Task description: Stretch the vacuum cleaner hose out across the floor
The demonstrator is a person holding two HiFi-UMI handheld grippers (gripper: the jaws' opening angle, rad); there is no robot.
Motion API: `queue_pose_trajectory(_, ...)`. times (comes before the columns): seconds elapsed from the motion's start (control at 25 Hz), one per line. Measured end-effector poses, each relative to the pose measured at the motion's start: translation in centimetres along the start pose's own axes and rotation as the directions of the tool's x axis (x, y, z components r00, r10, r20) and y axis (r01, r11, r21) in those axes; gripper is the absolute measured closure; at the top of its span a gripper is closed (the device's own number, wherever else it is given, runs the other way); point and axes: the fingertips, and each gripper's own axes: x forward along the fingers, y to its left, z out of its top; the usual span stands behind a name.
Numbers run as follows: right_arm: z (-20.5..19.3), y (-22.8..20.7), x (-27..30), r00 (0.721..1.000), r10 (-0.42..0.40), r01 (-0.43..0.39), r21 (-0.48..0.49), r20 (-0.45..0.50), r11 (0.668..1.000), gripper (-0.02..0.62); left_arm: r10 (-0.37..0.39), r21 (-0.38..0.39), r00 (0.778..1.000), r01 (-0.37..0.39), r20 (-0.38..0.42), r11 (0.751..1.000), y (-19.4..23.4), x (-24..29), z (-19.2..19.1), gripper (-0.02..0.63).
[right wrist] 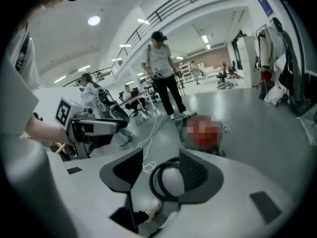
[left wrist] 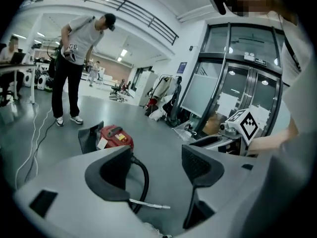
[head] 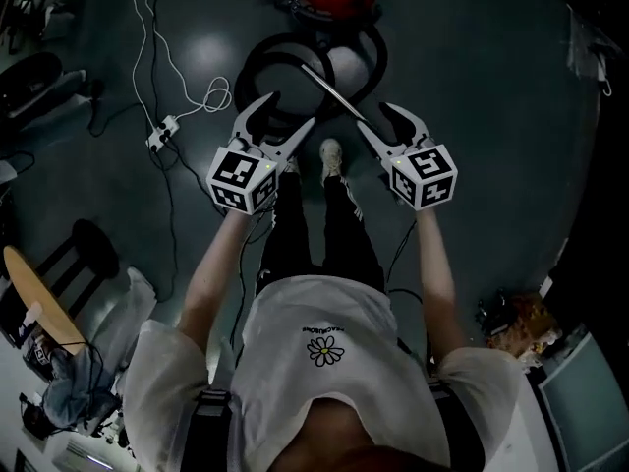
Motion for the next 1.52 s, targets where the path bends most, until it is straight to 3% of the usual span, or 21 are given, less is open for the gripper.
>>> queue_pose_trajectory(0.12, -8.0, -4.7, 6.2, 0.991, -0.008, 0.016, 0.058, -0.137, 0.998, 0.360, -0.024, -0.025, 0.998, 0.023, -0.062, 0.999, 4.0, 5.4, -6.1, 0.301)
queue_pose_trajectory(0.32, -21.0, -10.9, 20.5, 0.948, 0.004, -0.014, -0.028, -0.319, 1.000, 0.360, -0.052, -0.030, 0.992, 0.049, -0.112, 0.998, 12.4, 15.7, -17.7, 0.301)
queue_pose_trajectory(0.48, -31.5, -15.8, 32.1, 0.888, 0.001, -0.009, -0.017, -0.460, 1.000, 0.360, -0.061, -0.069, 0.987, 0.051, -0.151, 0.996, 18.4, 21.1, -26.1, 0.301)
queue_pose_trajectory(0.56, -36.6, -18.7, 37.2, 0.837, -0.033, 0.014, -0.039, -0.547, 0.999, 0.360, -0.068, -0.073, 0.983, 0.056, -0.169, 0.996, 21.1, 23.1, -29.3, 0.301)
queue_pose_trajectory(0.76, -46.4, -23.3, 44.1, 0.672, -0.126, 0.028, -0.145, -0.730, 0.989, 0.360, -0.071, -0.092, 0.978, 0.054, -0.194, 0.994, 25.9, 25.2, -35.1, 0.301)
queue_pose_trajectory(0.84, -48.5, -24.1, 44.8, 0.619, -0.177, 0.045, -0.191, -0.765, 0.981, 0.360, -0.068, -0.112, 0.978, 0.046, -0.198, 0.993, 27.0, 25.1, -36.6, 0.301)
queue_pose_trajectory(0.96, -51.9, -25.2, 43.9, 0.511, -0.250, 0.013, -0.284, -0.822, 0.959, 0.362, -0.070, -0.139, 0.978, 0.043, -0.196, 0.989, 27.3, 24.8, -37.8, 0.301)
queue_pose_trajectory(1.0, -52.6, -25.2, 43.6, 0.485, -0.250, 0.008, -0.281, -0.838, 0.960, 0.362, -0.072, -0.143, 0.978, 0.043, -0.198, 0.989, 27.3, 24.7, -37.9, 0.301)
queue_pose_trajectory(1.08, -52.6, -24.8, 43.1, 0.447, -0.241, 0.022, -0.259, -0.861, 0.966, 0.422, -0.067, -0.148, 0.977, 0.037, -0.200, 0.988, 27.5, 24.3, -37.8, 0.301)
queue_pose_trajectory(1.12, -52.0, -24.6, 42.9, 0.442, -0.252, 0.030, -0.266, -0.861, 0.964, 0.425, -0.060, -0.154, 0.978, 0.029, -0.200, 0.988, 27.7, 23.9, -37.4, 0.301)
queue_pose_trajectory(1.2, -49.5, -24.0, 42.1, 0.463, -0.291, 0.044, -0.307, -0.837, 0.951, 0.425, -0.042, -0.173, 0.979, 0.007, -0.199, 0.985, 27.8, 22.8, -36.2, 0.301)
queue_pose_trajectory(1.36, -40.9, -22.0, 39.4, 0.583, -0.351, 0.046, -0.402, -0.732, 0.914, 0.428, -0.023, -0.132, 0.983, -0.002, -0.184, 0.991, 25.9, 19.6, -30.3, 0.301)
queue_pose_trajectory(1.4, -38.3, -21.1, 38.2, 0.602, -0.368, 0.039, -0.434, -0.708, 0.900, 0.428, -0.021, -0.111, 0.983, 0.001, -0.183, 0.994, 24.8, 18.4, -28.4, 0.301)
queue_pose_trajectory(1.52, -31.2, -18.2, 32.8, 0.605, -0.448, 0.011, -0.556, -0.658, 0.831, 0.430, -0.011, -0.093, 0.984, -0.005, -0.175, 0.996, 20.9, 13.7, -22.5, 0.301)
